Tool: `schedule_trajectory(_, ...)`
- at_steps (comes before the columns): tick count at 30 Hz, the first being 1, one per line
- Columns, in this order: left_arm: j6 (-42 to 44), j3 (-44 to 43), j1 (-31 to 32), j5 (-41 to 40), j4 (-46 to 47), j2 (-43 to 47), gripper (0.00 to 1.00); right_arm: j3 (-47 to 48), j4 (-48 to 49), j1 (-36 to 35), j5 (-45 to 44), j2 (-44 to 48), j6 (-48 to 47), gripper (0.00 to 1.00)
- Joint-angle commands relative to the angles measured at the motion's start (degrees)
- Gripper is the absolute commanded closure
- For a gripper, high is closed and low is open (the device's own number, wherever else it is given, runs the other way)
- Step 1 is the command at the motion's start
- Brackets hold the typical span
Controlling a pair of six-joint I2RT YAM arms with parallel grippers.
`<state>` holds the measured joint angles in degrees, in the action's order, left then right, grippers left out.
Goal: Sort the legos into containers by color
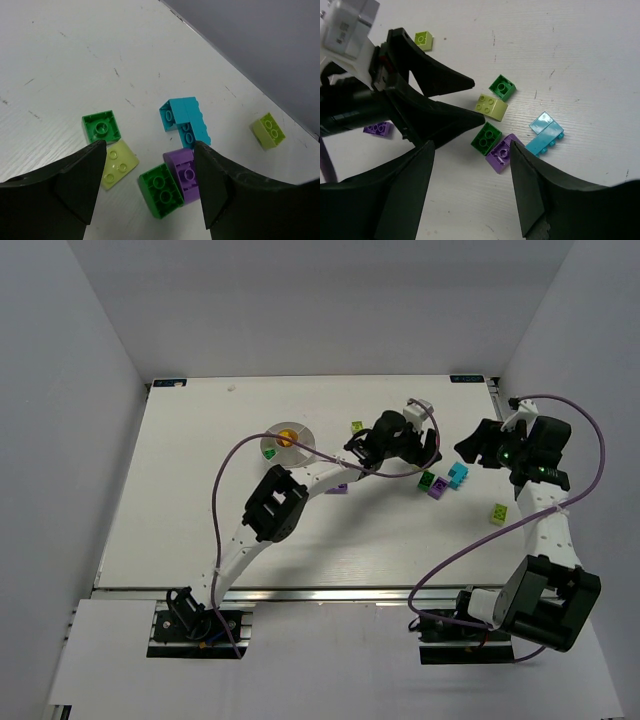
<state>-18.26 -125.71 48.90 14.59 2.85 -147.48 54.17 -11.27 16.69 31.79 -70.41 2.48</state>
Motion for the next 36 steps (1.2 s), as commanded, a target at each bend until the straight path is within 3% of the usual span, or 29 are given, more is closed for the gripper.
schedule_trajectory(1, 2.09, -2.43, 0.75, -4.12, 8.65, -0.26, 0.20, -0.47, 1.86, 1.50, 3.27, 1.94, 0.95, 0.33)
schedule_trajectory(10, 3.76, -6.47, 1.98, -19.05, 9.36, -5.80, 0.19, -1.53, 2.57, 4.67, 7.76, 2.91, 1.74, 0.33)
schedule_trajectory(13, 3.67, -7.53, 1.98, -20.56, 9.89, -6.94, 0.18, -1.70, 2.57, 5.90, 9.16, 2.91, 2.00, 0.33)
schedule_trajectory(36, -0.98, -9.64, 2.51, -17.22, 7.79, -11.16, 0.18, -2.41, 3.09, 9.94, 15.93, 2.03, 3.41, 0.33)
